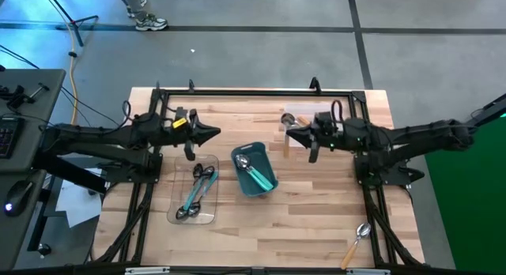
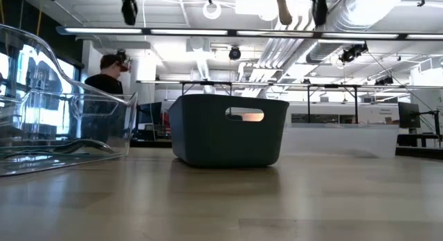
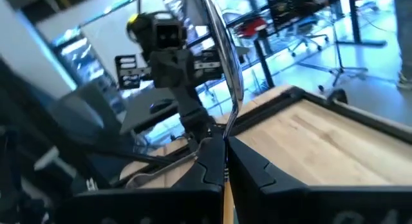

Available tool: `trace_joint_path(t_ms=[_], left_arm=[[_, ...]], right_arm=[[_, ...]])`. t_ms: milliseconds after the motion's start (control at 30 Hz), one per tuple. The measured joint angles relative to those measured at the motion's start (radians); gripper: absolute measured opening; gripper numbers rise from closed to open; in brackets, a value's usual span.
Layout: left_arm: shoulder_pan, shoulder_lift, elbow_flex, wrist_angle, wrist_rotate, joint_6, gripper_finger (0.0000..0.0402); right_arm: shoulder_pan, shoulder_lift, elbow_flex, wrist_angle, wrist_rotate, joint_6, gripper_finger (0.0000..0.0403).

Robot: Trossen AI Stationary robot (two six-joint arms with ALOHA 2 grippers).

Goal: Sort silverware by color (type)
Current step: Put the orange spoon into the white bin

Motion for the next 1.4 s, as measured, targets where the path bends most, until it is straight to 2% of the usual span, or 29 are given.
trace_joint_path(t_ms=[167,300,800,933,1033,1233,1400], left_arm=[[0.0,0.043,0.071,0.003,0.004,0.032,0.0],[0.0,0.052,0.079,-0.003,0.022,0.028,0.0],[0.0,0.052,0.079,-0.001,0.044,0.044,0.0],[0.0,0.052,0.079,-0.001,0.044,0.046,0.0],[0.0,0.052,0.079,-0.002,0.044,0.046,0.0],[0.0,0.052,0.079,-0.023,0.044,0.046,0.0],[0.0,0.052,0.079,-0.033,0.044,0.045,0.0]], right_arm=[[-0.046,0.07,0.162,-0.132,-0.099,-0.118,0.0],[-0.066,0.111,0.235,-0.165,-0.136,-0.167,0.0],[-0.077,0.131,0.246,-0.154,-0.173,-0.165,0.0],[-0.086,0.131,0.25,-0.195,-0.13,-0.122,0.0],[-0.132,0.141,0.316,-0.351,-0.113,-0.095,0.0],[-0.286,0.239,0.506,-0.863,-0.093,-0.163,0.0],[-0.445,0.347,0.538,-1.151,-0.07,-0.262,0.0]])
